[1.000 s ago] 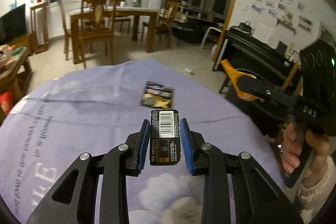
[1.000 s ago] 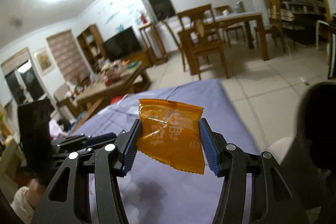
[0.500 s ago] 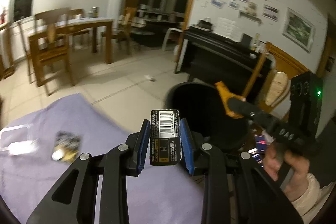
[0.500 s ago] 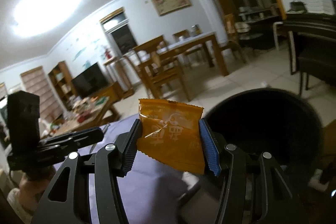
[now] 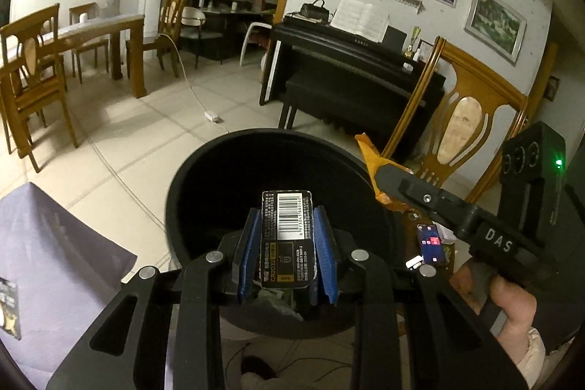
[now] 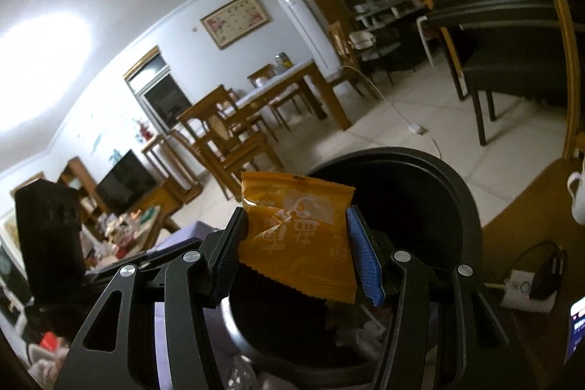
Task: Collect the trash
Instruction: 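Carry the battery pack and orange packet to the black bin and release both, then move both open tools back over the table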
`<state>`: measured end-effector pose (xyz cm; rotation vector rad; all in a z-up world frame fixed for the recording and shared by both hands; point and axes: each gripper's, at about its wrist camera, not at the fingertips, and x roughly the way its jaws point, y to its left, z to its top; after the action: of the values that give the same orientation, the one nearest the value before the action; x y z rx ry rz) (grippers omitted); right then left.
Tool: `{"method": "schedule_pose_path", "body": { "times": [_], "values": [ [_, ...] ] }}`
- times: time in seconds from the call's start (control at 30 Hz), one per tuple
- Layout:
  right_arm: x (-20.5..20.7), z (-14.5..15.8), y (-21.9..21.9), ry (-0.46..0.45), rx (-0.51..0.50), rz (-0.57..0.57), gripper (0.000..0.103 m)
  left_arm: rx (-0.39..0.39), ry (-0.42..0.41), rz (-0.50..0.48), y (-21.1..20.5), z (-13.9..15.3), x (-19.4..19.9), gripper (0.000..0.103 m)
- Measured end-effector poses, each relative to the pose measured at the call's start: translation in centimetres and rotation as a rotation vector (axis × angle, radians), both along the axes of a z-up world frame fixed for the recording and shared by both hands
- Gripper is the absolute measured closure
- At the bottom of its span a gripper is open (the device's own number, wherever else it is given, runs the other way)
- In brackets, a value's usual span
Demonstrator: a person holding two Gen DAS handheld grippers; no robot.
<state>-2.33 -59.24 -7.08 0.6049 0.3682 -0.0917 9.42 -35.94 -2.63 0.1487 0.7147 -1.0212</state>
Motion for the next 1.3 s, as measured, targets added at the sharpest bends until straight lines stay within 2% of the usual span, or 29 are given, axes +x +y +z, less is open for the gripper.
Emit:
{"method": "schedule_pose_path", "body": {
  "times": [0.43,0.47,0.53,0.57,0.6,0.67,0.77,0.93,1.0,1.3],
  "values": [
    [0.1,-1.8,0.3,0.022,0.056,-0.017,0.047,0.053,0.004,-0.022,-2.1,-1.0,0.1,0.073],
    [0.1,-1.8,0.5,0.028,0.059,-0.020,0.045,0.058,0.006,-0.024,-2.3,-1.1,0.2,0.073],
    [0.1,-1.7,0.5,0.039,0.076,-0.034,0.030,0.070,0.003,-0.019,-2.6,-1.2,0.2,0.071],
    [0.0,-1.8,0.3,0.033,0.085,-0.036,0.023,0.080,0.003,-0.015,-2.8,-1.2,0.2,0.063],
    [0.0,-1.8,0.4,0.037,0.083,-0.034,0.023,0.086,0.003,-0.009,-2.9,-1.2,0.2,0.046],
    [0.0,-1.7,0.6,0.042,0.072,-0.031,0.023,0.083,-0.015,0.017,-2.5,-1.0,0.3,0.021],
    [0.1,-1.5,1.1,0.044,0.068,-0.022,0.023,0.085,-0.030,0.034,-1.6,-0.7,0.4,0.019],
    [1.1,-1.2,2.9,0.061,0.034,0.028,0.023,0.082,-0.028,0.084,1.6,-0.1,1.1,0.018],
    [1.8,-1.0,4.2,0.071,0.018,0.053,0.023,0.075,-0.031,0.123,3.8,0.4,1.6,0.015],
    [6.1,0.1,13.1,0.139,-0.101,0.233,0.023,0.053,-0.019,0.411,19.0,1.3,6.3,0.015]
  ]
}}
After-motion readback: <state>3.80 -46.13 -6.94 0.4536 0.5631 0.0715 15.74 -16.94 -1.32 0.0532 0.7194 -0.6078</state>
